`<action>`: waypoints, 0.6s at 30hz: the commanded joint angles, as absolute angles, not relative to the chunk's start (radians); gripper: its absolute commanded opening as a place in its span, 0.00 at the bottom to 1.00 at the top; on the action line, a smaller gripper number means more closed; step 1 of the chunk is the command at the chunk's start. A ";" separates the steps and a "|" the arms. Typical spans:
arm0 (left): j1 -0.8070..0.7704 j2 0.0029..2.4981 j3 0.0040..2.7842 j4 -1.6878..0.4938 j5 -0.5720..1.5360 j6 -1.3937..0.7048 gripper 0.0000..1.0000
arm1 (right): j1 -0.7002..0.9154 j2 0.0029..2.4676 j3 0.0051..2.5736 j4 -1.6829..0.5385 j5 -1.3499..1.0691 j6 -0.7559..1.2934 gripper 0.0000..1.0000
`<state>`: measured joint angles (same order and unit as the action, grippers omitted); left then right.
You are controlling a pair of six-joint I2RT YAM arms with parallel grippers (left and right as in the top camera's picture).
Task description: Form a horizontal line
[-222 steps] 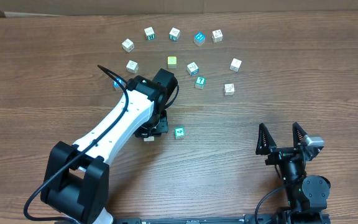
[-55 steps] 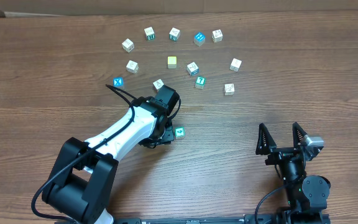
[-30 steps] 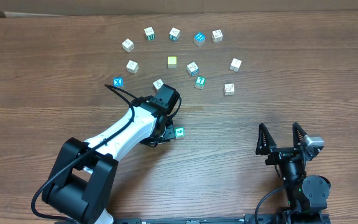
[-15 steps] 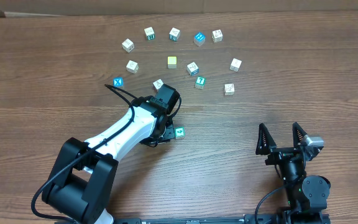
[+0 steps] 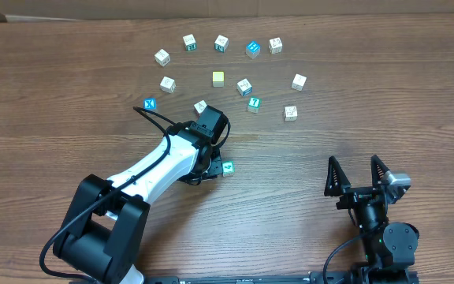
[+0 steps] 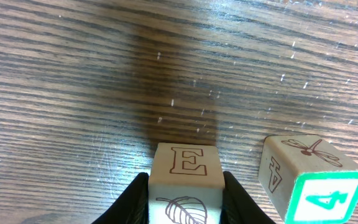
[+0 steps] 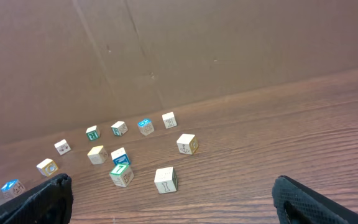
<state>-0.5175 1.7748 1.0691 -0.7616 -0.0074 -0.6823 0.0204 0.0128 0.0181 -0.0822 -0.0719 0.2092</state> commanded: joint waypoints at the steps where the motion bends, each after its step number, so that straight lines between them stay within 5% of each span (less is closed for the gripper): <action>1: -0.524 1.773 1.062 -0.754 0.019 -0.703 0.25 | 0.017 0.003 0.008 -0.077 -0.073 0.208 1.00; 18: -0.524 1.773 1.062 -0.754 0.012 -0.703 0.29 | 0.017 0.003 0.008 -0.077 -0.073 0.208 1.00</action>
